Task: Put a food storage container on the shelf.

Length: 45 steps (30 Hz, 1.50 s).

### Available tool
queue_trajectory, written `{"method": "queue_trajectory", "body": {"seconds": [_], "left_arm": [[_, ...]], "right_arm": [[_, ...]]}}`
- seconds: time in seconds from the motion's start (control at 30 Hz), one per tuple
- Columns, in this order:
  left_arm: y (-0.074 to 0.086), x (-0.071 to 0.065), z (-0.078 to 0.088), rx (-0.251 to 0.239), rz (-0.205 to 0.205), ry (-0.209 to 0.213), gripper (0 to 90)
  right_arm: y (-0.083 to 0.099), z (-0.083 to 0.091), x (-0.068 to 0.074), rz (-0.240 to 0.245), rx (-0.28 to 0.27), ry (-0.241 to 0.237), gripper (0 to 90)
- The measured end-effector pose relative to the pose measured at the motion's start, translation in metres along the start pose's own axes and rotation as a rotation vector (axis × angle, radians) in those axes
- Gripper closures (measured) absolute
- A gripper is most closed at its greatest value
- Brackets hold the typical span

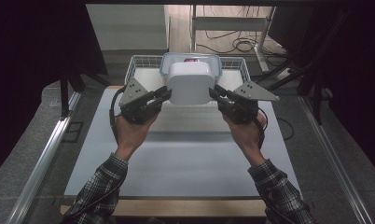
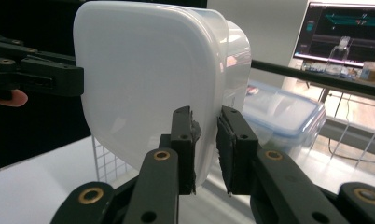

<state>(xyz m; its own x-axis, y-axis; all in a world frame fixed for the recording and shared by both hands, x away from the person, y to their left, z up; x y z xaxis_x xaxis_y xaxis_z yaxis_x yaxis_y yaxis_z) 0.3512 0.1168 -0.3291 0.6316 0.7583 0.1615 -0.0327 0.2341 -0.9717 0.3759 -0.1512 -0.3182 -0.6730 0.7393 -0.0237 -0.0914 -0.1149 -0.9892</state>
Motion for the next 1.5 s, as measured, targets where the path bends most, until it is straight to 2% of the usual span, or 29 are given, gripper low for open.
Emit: {"method": "queue_trajectory", "body": {"seconds": [0.17,0.43,0.63,0.8,0.93,1.2,1.5], "left_arm": [[-0.012,0.007,-0.004,-0.006,-0.012,-0.004,78.6],[-0.03,0.021,-0.014,-0.014,-0.002,0.001,78.6],[-0.038,0.029,-0.023,-0.013,0.021,0.004,78.5],[-0.038,0.035,-0.029,-0.005,0.04,0.014,78.2],[-0.036,0.039,-0.035,-0.01,0.074,0.019,77.9],[-0.036,0.043,-0.041,-0.011,0.083,0.018,77.4],[-0.039,0.048,-0.044,-0.02,0.09,-0.003,75.3]], "right_arm": [[-0.011,-0.006,-0.004,0.002,-0.015,0.012,76.1],[-0.031,-0.015,-0.014,-0.001,-0.034,0.037,75.5],[-0.04,-0.023,-0.021,-0.017,-0.044,0.05,75.1],[-0.043,-0.029,-0.026,-0.034,-0.034,0.052,74.7],[-0.043,-0.034,-0.029,-0.05,-0.028,0.058,74.3],[-0.041,-0.041,-0.034,-0.058,-0.026,0.068,72.3],[-0.046,-0.044,-0.034,-0.059,-0.035,0.066,70.2]]}}
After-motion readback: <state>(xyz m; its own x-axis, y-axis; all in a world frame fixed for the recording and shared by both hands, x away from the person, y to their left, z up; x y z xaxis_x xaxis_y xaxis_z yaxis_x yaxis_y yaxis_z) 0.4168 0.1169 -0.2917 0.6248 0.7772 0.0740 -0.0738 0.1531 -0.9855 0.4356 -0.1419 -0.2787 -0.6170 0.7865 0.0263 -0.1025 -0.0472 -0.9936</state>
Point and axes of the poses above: each handheld gripper's, and its own axes: z roughly backward along the jaws, y roughly out of its underside, x roughly to its left, the point moved 2 cm from there along -z, roughly forward along the jaws, and after that the axes turned 6 degrees about -z, right-handed, at the moved point
